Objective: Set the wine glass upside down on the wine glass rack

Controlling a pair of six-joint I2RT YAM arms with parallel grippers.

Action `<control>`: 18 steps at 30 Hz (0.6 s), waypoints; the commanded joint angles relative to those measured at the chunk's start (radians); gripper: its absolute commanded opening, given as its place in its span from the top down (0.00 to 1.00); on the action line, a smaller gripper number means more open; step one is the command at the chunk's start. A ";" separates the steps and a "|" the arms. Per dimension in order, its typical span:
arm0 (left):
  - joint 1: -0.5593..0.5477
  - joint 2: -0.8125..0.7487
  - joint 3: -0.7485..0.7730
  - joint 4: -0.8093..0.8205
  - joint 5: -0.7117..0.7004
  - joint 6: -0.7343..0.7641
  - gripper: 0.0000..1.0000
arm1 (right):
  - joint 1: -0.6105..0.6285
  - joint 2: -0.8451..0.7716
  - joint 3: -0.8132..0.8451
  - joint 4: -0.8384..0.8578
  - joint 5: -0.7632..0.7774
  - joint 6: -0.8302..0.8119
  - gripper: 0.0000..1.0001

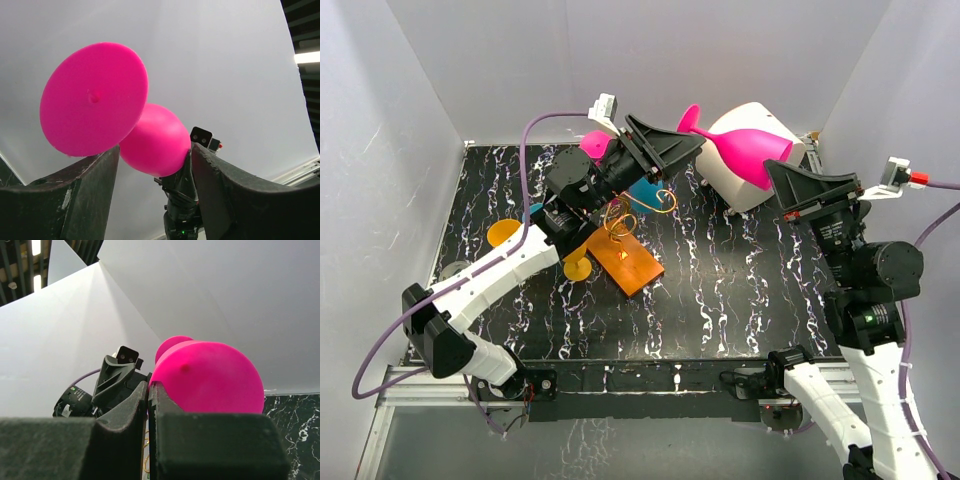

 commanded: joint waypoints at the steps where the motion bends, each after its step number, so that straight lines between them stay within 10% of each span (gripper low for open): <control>1: -0.005 -0.021 0.034 0.066 -0.024 -0.021 0.43 | -0.003 0.005 -0.011 0.125 -0.047 0.042 1.00; 18: -0.005 0.022 0.069 0.012 -0.065 -0.053 0.58 | -0.003 0.018 -0.037 0.180 -0.135 0.045 1.00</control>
